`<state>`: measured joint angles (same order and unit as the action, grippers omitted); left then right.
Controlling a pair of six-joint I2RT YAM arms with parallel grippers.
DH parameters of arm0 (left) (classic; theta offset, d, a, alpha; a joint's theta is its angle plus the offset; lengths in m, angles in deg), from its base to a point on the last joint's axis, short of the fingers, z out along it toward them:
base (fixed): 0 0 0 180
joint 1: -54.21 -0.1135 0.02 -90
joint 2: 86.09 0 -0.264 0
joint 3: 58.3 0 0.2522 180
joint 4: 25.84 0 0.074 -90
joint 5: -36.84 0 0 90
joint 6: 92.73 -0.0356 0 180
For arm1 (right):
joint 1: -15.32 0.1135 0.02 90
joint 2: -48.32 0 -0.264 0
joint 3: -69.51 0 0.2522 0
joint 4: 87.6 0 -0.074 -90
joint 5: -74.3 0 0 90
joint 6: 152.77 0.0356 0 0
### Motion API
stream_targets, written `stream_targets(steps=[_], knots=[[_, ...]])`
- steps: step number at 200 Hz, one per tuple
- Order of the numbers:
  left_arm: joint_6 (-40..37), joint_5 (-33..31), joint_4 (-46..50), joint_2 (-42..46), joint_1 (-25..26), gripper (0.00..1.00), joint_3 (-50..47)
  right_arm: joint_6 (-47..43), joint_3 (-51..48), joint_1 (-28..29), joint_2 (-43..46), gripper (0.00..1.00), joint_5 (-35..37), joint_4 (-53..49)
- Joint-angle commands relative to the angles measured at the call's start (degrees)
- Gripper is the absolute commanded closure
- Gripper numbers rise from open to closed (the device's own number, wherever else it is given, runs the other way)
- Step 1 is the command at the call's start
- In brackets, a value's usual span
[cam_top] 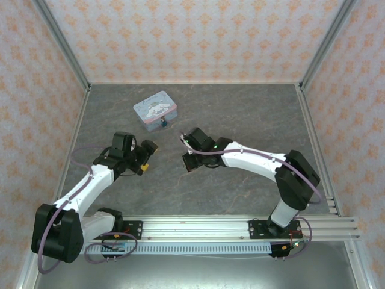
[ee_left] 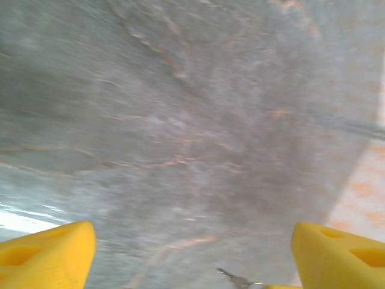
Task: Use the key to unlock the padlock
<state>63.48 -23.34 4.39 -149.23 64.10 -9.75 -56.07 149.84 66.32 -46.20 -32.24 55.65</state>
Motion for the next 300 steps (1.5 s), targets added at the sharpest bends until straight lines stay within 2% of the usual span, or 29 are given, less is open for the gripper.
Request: stream_targets(steps=[1, 42, 75, 88, 157, 229, 300], knots=[[10.4, 6.9, -9.9, 0.6, 1.0, 0.18, 1.7, -2.0, -0.3, -0.5, 3.4, 1.00, 2.1, 4.1], [29.5, 6.6, -25.0, 0.6, 2.7, 0.22, -0.8, 0.7, -2.1, -1.6, 6.8, 1.00, 1.6, 11.9], [43.8, 1.8, -31.9, 2.6, 4.0, 0.27, -4.1, 2.7, -2.5, -1.8, 8.0, 1.00, 1.1, 15.8], [47.2, 0.9, -33.2, 3.3, 4.4, 0.27, -4.5, 3.5, -2.1, -1.8, 7.7, 1.00, 0.4, 16.7], [48.2, 0.5, -29.5, 4.2, 5.8, 0.27, -2.6, 5.5, 2.0, -1.7, 5.2, 1.00, -1.7, 20.3], [48.5, 0.4, -31.1, 2.3, 7.4, 0.27, -1.6, 6.3, 6.5, -0.4, 1.7, 1.00, -5.0, 21.4], [49.2, -0.6, -32.6, 1.5, 7.7, 0.36, -1.7, 7.5, 6.1, 0.8, 1.6, 1.00, -6.1, 21.9]])
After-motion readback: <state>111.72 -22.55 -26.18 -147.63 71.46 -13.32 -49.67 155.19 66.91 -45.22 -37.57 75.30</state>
